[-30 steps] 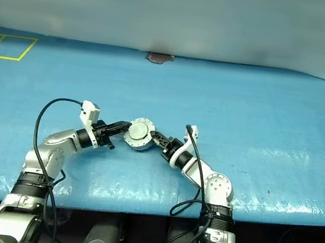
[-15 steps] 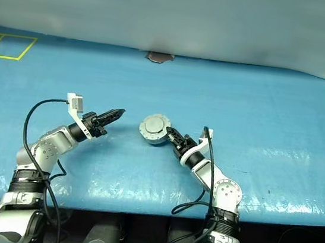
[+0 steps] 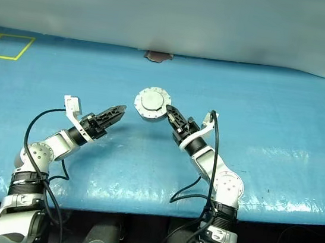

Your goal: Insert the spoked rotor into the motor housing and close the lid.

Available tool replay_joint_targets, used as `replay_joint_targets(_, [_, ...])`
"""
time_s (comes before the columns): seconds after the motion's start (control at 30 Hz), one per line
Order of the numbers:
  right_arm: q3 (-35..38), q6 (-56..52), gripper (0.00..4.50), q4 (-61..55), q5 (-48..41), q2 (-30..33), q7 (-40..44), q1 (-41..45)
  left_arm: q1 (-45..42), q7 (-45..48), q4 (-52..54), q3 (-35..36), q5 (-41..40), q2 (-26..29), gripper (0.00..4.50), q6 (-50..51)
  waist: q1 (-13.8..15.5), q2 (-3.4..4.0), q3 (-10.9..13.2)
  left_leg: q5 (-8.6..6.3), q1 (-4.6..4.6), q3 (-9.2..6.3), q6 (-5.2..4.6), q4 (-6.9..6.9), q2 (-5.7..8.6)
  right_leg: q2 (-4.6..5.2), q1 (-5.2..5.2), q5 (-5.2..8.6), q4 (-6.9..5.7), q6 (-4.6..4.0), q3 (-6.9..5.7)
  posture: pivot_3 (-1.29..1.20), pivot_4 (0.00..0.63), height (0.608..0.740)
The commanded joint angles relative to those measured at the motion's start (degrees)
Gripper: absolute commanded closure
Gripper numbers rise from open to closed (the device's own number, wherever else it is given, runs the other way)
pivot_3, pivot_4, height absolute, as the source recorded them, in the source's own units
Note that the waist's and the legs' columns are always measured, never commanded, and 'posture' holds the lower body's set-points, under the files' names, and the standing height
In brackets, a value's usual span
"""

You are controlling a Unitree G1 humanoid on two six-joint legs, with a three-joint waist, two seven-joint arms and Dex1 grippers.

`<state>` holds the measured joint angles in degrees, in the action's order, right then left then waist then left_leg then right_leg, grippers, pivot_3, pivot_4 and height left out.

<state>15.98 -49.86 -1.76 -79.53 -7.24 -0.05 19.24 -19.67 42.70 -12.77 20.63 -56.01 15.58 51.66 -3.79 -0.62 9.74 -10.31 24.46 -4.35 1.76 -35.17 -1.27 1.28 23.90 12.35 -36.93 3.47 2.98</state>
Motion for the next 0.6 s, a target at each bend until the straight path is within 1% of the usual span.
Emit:
replay_joint_targets(0.03, [-2.1, 0.4, 3.3, -5.1, -4.2, -2.4, 0.7, 1.3, -1.0, -2.3, 0.4, 3.4, -6.3, -1.2, 0.03, 4.3, 0.0, 0.0, 0.0, 0.0, 0.01, -0.02, 0.0, -0.01, 0.0, 0.0, 0.0, 0.0, 0.0, 0.0, -0.01, 0.0, 0.15, 0.74])
replay_joint_targets(0.2, [-3.5, 0.1, 3.3, -4.0, -3.3, -1.6, 0.5, 1.0, -1.5, -3.5, -0.1, 5.0, -10.3, -2.5, 0.03, 6.6, 0.1, -0.01, 0.0, 0.0, 0.02, -0.04, 0.0, -0.04, 0.0, 0.0, -0.01, -0.01, 0.0, 0.01, -0.04, 0.0, 0.15, 0.74])
replay_joint_targets(0.6, [-2.3, 0.4, 3.3, 1.3, -1.4, -1.0, 0.7, 1.8, -1.4, -3.3, 0.1, 4.6, -11.0, -1.7, 0.03, 7.5, 0.1, -0.01, 0.0, 0.0, 0.03, -0.03, 0.0, -0.06, 0.01, 0.0, -0.01, 0.0, 0.0, -0.04, -0.02, 0.0, 0.15, 0.74])
